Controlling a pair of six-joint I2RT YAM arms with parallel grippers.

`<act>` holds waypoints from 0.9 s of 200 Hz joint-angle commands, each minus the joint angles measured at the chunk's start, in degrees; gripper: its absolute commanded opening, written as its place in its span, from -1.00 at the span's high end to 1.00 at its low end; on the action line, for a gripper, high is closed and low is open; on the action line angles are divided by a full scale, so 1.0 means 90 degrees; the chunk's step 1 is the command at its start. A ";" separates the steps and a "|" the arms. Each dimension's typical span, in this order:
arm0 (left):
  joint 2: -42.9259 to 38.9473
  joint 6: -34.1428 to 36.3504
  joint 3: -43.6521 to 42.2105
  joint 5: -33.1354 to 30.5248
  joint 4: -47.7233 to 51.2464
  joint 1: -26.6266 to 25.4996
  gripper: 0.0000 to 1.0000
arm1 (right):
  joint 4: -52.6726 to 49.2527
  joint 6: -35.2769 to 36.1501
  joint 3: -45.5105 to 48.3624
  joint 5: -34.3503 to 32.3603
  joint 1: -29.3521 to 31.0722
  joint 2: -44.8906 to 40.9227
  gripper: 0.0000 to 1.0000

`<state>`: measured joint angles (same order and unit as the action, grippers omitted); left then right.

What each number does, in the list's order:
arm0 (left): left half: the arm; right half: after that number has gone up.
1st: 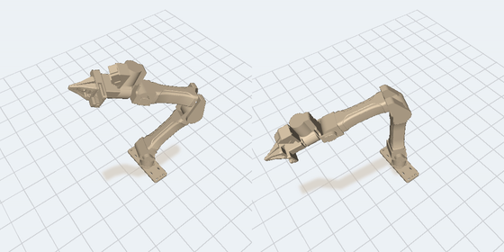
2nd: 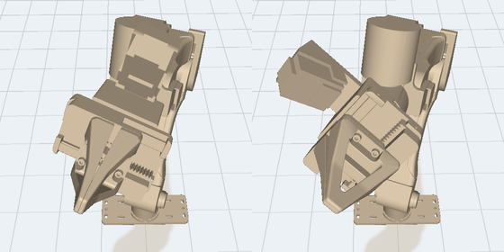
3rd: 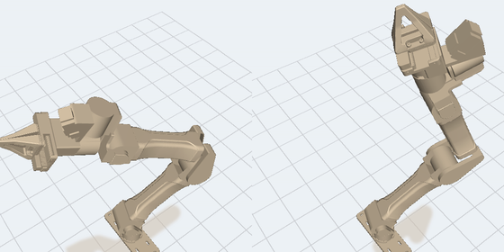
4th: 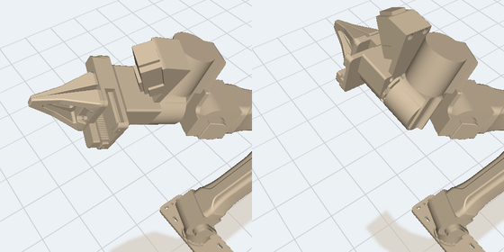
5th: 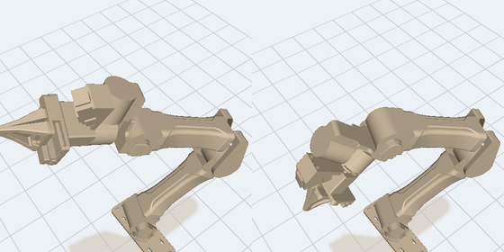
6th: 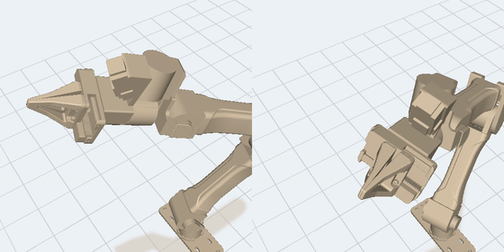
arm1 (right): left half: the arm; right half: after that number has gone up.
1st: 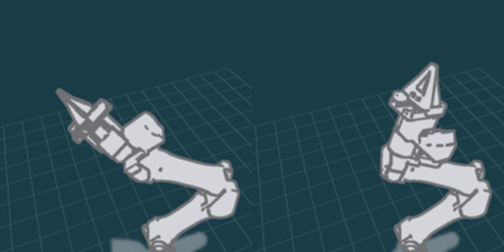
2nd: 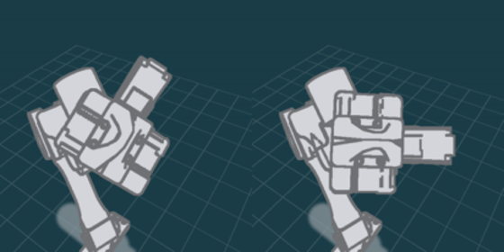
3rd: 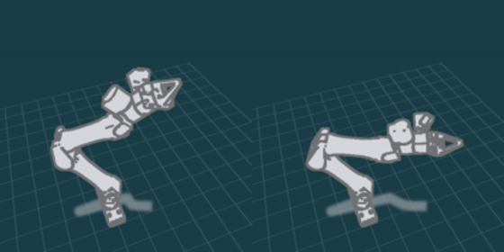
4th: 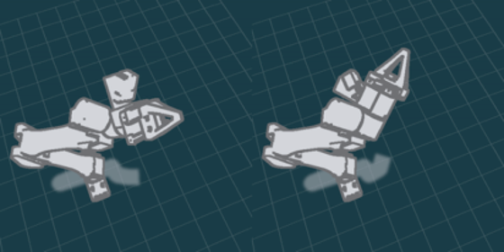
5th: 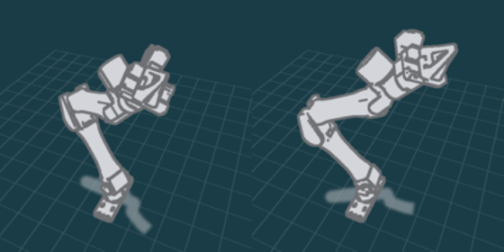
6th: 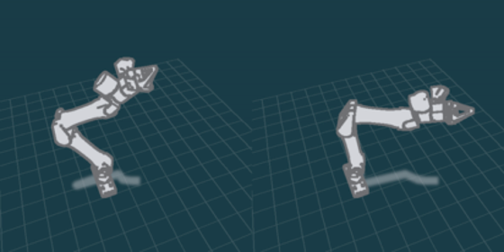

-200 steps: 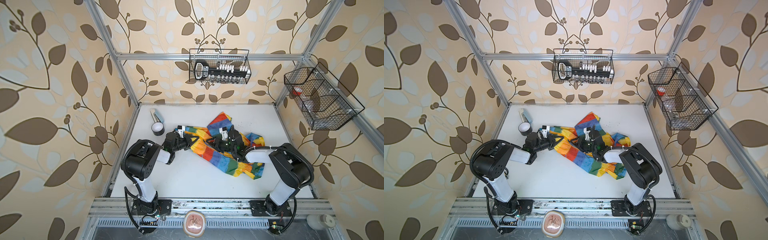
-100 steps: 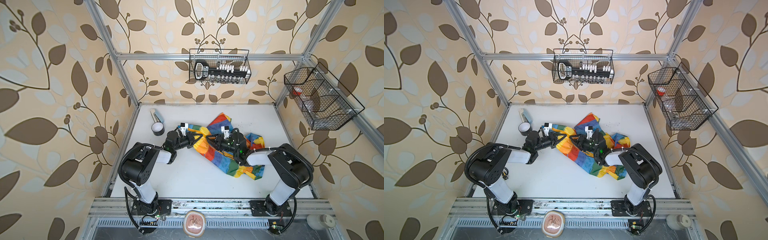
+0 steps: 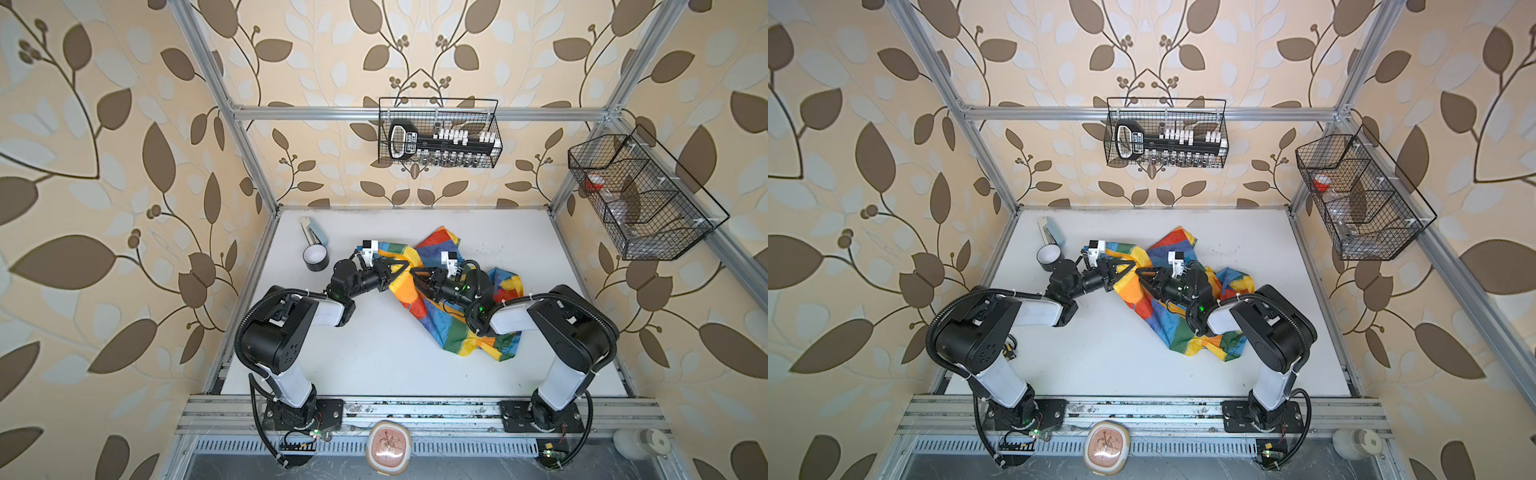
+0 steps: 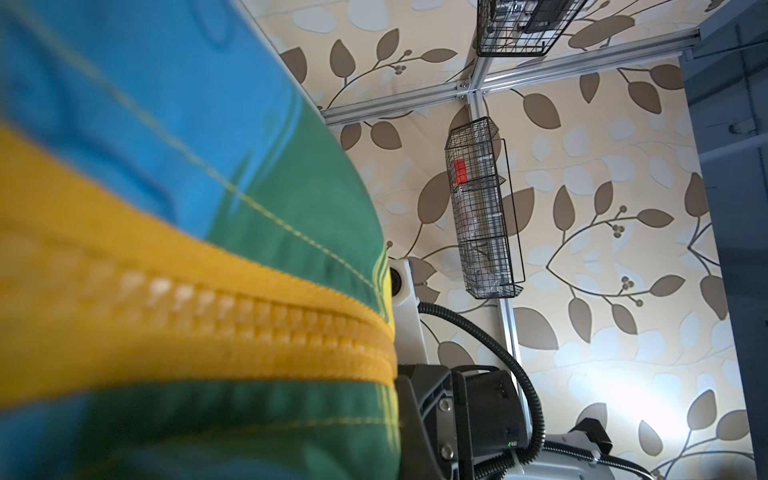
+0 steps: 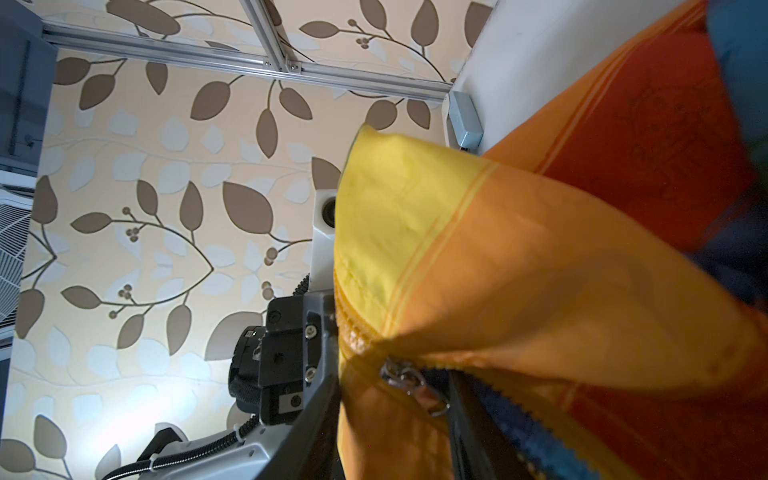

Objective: Zip up the jacket

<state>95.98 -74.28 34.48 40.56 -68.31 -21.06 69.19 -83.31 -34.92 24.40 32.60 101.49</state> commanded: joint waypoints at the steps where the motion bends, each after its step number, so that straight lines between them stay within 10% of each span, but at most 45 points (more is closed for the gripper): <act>1: -0.0343 0.0060 0.0214 0.0171 -0.0496 -0.0053 1.00 | 0.0779 -0.0403 0.0239 -0.0091 -0.0051 -0.0038 0.19; 180: -0.0370 0.0072 0.0274 0.0269 -0.0417 -0.0053 1.00 | 0.0936 -0.0602 0.0314 -0.0069 -0.0134 0.0021 0.64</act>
<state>95.61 -74.26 34.57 40.60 -67.51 -21.08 76.44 -87.20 -31.35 24.01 31.38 100.60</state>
